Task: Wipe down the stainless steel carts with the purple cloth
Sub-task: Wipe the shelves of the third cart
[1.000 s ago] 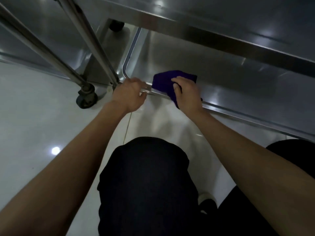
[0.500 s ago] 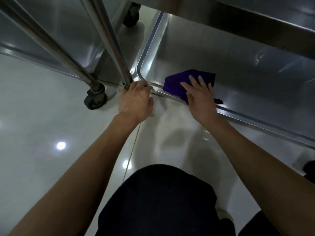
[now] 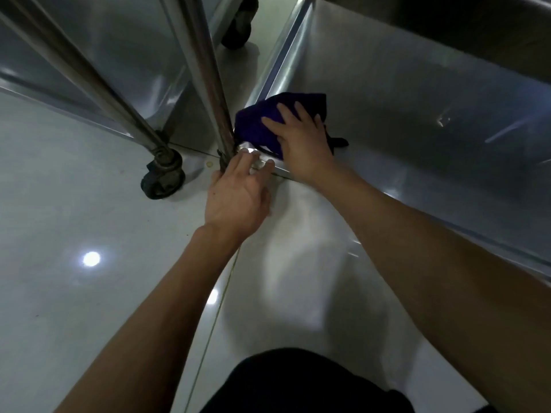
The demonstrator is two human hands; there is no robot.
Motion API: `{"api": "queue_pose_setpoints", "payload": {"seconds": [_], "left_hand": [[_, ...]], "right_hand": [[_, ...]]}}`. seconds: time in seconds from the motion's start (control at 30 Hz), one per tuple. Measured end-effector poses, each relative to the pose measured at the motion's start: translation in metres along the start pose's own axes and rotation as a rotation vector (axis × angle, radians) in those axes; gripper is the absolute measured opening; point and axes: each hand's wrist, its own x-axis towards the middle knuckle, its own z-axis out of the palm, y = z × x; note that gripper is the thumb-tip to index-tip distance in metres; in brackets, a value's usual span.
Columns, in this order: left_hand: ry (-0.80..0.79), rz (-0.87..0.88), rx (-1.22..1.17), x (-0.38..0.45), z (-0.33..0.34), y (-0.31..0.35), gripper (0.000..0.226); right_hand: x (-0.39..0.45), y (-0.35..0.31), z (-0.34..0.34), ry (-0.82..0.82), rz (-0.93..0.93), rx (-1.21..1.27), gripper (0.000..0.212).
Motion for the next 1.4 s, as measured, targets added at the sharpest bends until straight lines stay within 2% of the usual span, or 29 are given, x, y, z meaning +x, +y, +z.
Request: {"api": "queue_pose_setpoints", "payload": {"seconds": [0.17,0.37,0.67,0.9,1.03,1.2,1.3,1.4], "left_hand": [[-0.034,-0.008,0.052,-0.001,0.001,0.006,0.059],[-0.068,-0.072,0.112,0.01,-0.008,0.03,0.051],[-0.135,0.32,0.086,0.032,0.001,0.141,0.043],[-0.191,0.424,0.063,0.038,0.024,0.215,0.041],[-0.176,0.407,0.044,0.037,0.031,0.22,0.039],[-0.175,0.484,0.021,0.036,0.033,0.205,0.044],[-0.191,0.492,-0.085,0.036,0.03,0.187,0.046],[-0.144,0.432,-0.085,0.039,0.024,0.158,0.044]], "right_hand": [[-0.007,0.007,0.007,0.039,-0.005,0.018,0.058],[-0.052,0.042,0.008,0.154,0.143,0.084,0.059],[-0.177,0.128,-0.004,0.275,0.477,0.175,0.054],[-0.266,0.211,-0.023,0.34,0.734,0.189,0.049],[-0.265,0.22,-0.023,0.35,0.779,0.199,0.049],[-0.247,0.207,-0.024,0.35,0.814,0.212,0.051],[-0.233,0.196,-0.026,0.336,0.767,0.227,0.054],[-0.211,0.18,-0.027,0.341,0.705,0.255,0.055]]}}
